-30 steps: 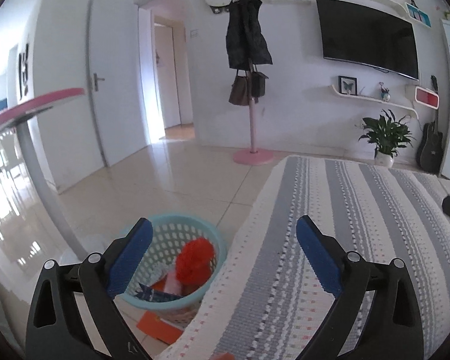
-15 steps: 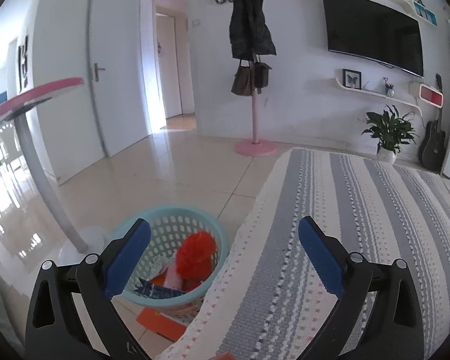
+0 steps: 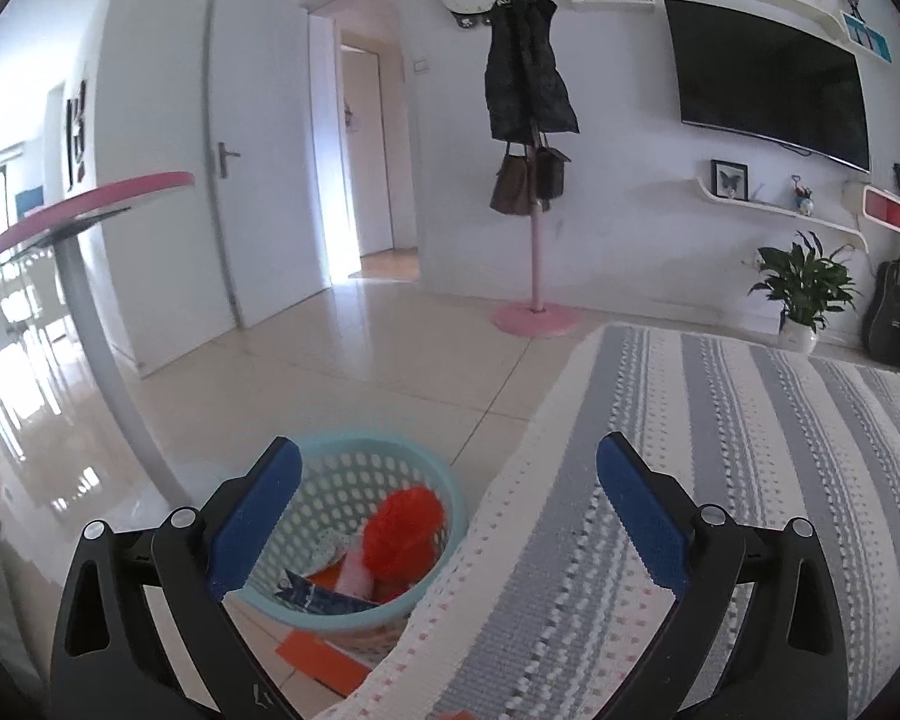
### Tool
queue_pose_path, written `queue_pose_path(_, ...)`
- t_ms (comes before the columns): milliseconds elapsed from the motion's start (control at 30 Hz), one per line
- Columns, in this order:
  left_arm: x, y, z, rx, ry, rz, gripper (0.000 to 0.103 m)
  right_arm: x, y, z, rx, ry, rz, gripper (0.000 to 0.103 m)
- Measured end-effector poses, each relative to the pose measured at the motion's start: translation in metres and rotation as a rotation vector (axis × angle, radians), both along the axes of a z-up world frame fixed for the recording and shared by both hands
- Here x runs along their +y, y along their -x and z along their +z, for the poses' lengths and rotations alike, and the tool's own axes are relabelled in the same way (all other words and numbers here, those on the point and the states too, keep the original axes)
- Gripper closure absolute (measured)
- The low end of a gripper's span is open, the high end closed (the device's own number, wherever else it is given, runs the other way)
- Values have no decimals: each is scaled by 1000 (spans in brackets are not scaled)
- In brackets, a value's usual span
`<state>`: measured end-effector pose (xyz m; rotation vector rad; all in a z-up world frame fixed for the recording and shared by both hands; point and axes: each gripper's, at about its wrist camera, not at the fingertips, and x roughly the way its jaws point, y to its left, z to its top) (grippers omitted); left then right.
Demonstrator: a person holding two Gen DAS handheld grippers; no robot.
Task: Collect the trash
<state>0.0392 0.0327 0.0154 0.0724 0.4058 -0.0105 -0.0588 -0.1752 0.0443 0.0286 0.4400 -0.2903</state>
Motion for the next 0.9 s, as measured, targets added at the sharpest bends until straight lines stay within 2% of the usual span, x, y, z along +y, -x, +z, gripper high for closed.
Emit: queue_pose_path(900, -3, -2, 4, -7, -30, 0, 7, -2, -2, -3, 20, -15, 4, 31)
